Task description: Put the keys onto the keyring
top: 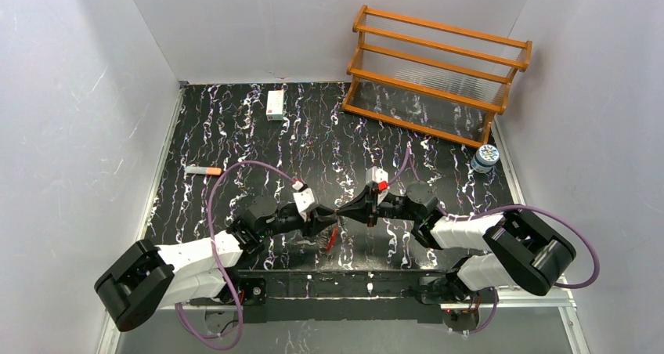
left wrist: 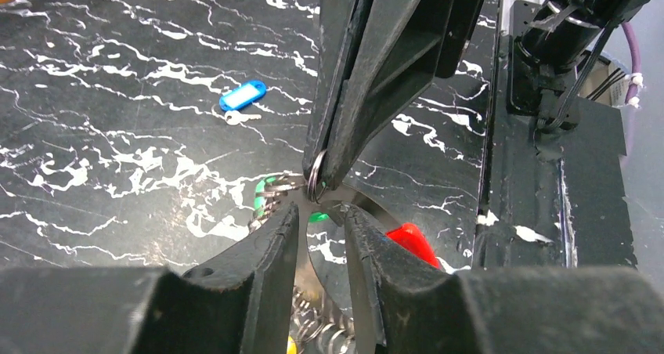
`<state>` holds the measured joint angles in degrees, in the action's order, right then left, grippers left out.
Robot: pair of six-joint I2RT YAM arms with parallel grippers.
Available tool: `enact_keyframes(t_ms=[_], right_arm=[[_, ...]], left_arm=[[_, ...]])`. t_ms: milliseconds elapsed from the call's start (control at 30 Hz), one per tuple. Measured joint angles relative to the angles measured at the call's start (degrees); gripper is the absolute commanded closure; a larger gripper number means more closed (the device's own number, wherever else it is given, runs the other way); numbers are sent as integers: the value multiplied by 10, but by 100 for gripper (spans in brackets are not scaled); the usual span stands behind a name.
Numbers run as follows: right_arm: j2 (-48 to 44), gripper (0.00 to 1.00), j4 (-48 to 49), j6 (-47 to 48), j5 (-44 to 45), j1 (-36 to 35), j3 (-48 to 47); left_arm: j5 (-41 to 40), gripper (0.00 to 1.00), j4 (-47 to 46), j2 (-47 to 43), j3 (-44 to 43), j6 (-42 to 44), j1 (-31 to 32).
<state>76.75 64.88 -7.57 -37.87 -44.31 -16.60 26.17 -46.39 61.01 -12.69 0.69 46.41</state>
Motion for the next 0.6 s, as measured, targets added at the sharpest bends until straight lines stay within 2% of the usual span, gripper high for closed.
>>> enact_keyframes(t_ms=[400,600], right_arm=[[2,99,18,-13,-10,3,0],[2,99,24,-14,-15,4,0]], left_arm=[[-24,89,-51,-13,21,-26,5],[-33,85,-67,-19,21,-32,6]])
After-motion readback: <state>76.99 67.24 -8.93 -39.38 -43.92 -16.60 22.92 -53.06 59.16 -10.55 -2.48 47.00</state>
